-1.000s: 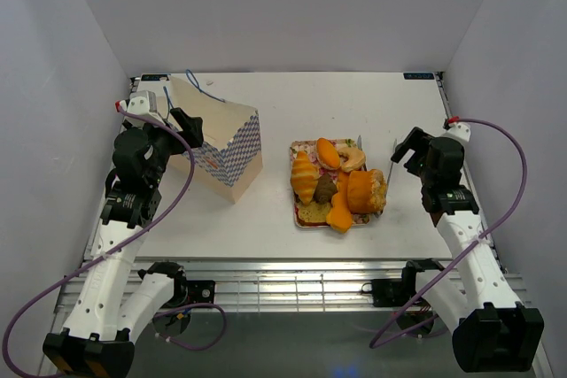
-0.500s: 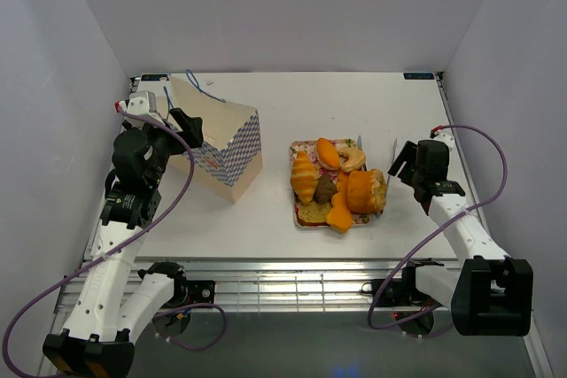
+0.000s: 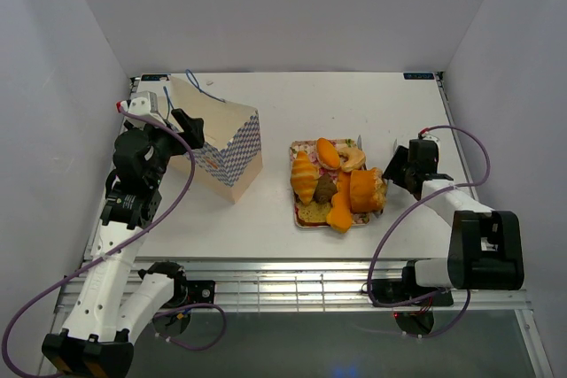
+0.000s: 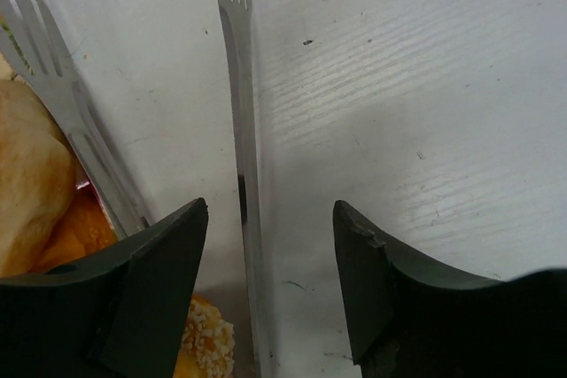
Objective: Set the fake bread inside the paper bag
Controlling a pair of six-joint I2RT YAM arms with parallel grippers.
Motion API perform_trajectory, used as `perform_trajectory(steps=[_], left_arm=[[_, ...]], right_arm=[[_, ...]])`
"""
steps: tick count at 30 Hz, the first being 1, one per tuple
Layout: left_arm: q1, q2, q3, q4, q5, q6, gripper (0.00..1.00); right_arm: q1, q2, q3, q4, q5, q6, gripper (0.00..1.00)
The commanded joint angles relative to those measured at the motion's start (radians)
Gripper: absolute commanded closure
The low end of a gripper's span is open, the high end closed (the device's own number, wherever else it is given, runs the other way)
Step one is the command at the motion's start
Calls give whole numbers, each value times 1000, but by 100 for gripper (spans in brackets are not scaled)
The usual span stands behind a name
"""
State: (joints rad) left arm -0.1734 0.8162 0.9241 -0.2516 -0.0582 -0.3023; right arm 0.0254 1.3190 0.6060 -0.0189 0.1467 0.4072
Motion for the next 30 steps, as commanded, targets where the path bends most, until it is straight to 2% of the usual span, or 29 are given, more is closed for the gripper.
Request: perform_trajectory(steps=[1,4,7,17,22,30], left_arm=[[-6,-14,-5,0,18,12,2],[-6,-14,-7,0,20,15,2],[-8,-15,-7,0,18,17,2],[-14,-17,-5,-5,12,22,2],[-18,-15,-5,-6,14,25,2],[-17,-12,-4,-5,14,25,2]], right_arm=[[-13,45,28,66,-9,-15,37],[-13,78,34,71,-15,-15,45],[-48,89,38,80,-35,-10,49],[-56,81,38,97,-62,-16,50],[-68,124,43,97,-61,-19,68],[-107,125,69,94,-76,-15,80]])
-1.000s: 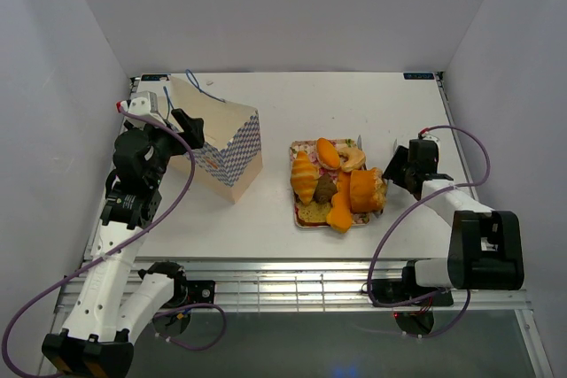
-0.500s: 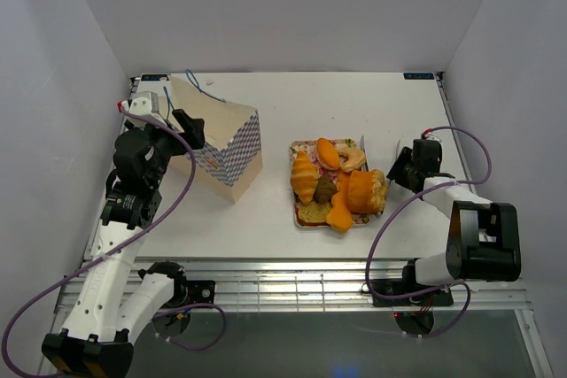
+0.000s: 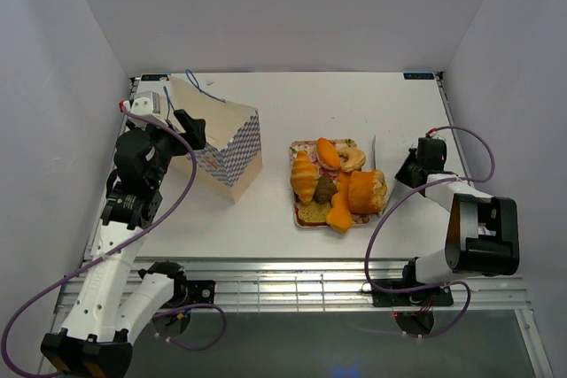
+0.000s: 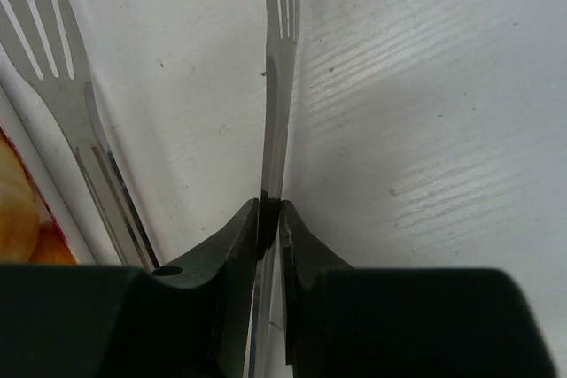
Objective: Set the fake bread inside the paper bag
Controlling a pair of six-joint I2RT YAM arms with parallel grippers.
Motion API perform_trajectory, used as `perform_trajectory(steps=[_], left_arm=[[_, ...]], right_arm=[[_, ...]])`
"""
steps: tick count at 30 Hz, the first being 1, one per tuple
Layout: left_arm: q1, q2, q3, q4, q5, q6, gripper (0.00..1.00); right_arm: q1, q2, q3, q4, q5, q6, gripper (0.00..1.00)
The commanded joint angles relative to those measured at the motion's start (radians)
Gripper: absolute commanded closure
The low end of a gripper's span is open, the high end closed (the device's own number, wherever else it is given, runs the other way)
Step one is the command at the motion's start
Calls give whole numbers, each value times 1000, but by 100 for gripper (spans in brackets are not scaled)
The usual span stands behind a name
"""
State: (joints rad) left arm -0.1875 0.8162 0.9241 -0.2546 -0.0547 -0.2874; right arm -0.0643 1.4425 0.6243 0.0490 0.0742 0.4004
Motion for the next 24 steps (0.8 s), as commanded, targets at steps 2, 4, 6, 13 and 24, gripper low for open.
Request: perform_trajectory(steps=[2,4,6,13,24], left_arm=[[-4,-11,-4,-3,12,10,2],[-4,-11,-2,-3,13,10,2],[-6,-9,-4,-3,15,10,2],[-13,-6,-2,-2,13,11,2],[-21,-5,-4,-3,10,14,2]], right_arm=[[-31,2,72,15,-7,-11,81],[-45,9,86,6,-2,-23,83],[-57,16,101,-3,-2,-28,83],[-83,67,149,-6,-25,-51,85],[-101,171,279,-109,82,-124,68]])
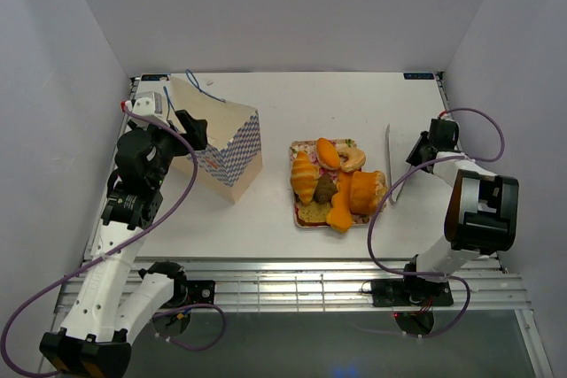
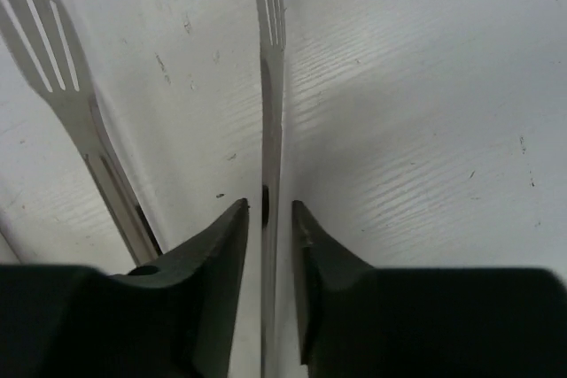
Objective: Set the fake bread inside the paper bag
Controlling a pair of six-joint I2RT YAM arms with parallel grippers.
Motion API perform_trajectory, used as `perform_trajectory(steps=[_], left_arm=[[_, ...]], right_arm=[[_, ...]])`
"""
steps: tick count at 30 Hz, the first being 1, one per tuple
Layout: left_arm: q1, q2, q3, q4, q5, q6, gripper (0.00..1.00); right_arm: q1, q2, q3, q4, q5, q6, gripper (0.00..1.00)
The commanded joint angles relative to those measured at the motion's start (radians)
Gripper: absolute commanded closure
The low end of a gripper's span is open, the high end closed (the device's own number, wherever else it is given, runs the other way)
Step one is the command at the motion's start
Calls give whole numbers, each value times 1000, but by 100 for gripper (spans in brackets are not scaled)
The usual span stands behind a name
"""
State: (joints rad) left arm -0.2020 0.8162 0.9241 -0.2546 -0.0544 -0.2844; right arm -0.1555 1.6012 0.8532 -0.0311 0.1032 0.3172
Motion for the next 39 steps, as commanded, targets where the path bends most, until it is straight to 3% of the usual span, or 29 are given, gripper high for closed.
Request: perform_trajectory(steps=[1,3,11,12,15,17,23,29,39], left_arm=[[-8,-3,-2,-5,10,11,2],[-10,-2,-4,-5,7,11,2],[-13,-5,-4,-6,4,13,2],[-13,-5,-2,-6,4,14,2],[-13,-9,-4,-6,2,14,2],[-14,-9,-5,-6,2,14,2],[-14,-17,-5,-5,-4,13,2],[-14,-22,-8,-6,-5,10,2],[-14,-22,-10,-5,-7,8,2]], right_arm=[[-13,16,53,-29,56,-41,63],[-15,29,55,-30,53,-38,50],[-19,16,63,-33,0,-53,24],[-19,3,58,-27,-11,-56,15],[-18,-50,24,8,-71,-76,2],[-19,-79,6,19,-94,-86,9],[-12,-147,-60,65,-175,-95,10],[16,-196,-126,71,-145,-116,10],[85,-153,-100,2,-33,-158,10]])
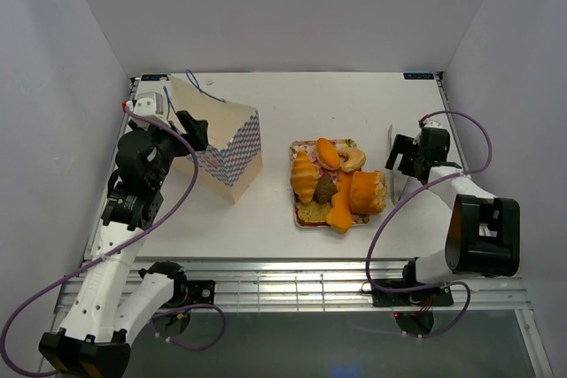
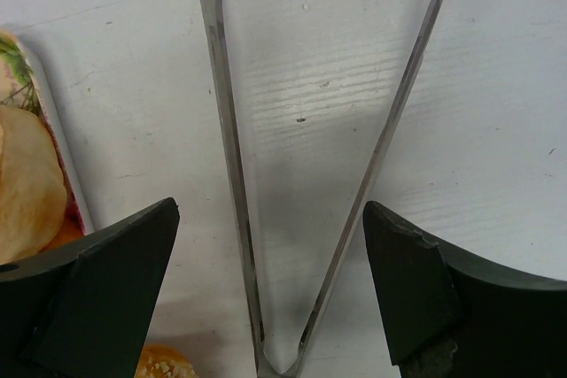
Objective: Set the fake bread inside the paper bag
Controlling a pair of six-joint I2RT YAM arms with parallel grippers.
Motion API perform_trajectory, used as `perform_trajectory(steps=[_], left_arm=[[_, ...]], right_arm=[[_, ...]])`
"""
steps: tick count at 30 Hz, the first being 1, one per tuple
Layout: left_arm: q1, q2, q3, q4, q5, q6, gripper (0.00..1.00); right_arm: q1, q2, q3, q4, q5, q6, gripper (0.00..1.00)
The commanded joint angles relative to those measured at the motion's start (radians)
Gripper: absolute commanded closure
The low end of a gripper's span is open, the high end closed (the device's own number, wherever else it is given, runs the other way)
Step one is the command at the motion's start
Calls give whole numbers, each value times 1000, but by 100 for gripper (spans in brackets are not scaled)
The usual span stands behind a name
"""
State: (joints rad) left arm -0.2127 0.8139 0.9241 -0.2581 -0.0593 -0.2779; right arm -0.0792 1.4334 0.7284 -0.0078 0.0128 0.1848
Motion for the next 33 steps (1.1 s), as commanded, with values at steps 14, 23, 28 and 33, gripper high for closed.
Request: perform_trajectory(steps=[14,23,28,33], left_arm=[[-7,-12,-8,-3,3,5,2],[-10,-9,-7,-1,10,6,2],[-8,-10,-4,0,29,9,2],[-8,-19,-8,0,18,9,2]], right_arm=[[9,137,66,28,53,24,10],[7,174,71,40,64,41,6],[7,188,66,29,64,47,14],[7,183,65,12,64,54,17]])
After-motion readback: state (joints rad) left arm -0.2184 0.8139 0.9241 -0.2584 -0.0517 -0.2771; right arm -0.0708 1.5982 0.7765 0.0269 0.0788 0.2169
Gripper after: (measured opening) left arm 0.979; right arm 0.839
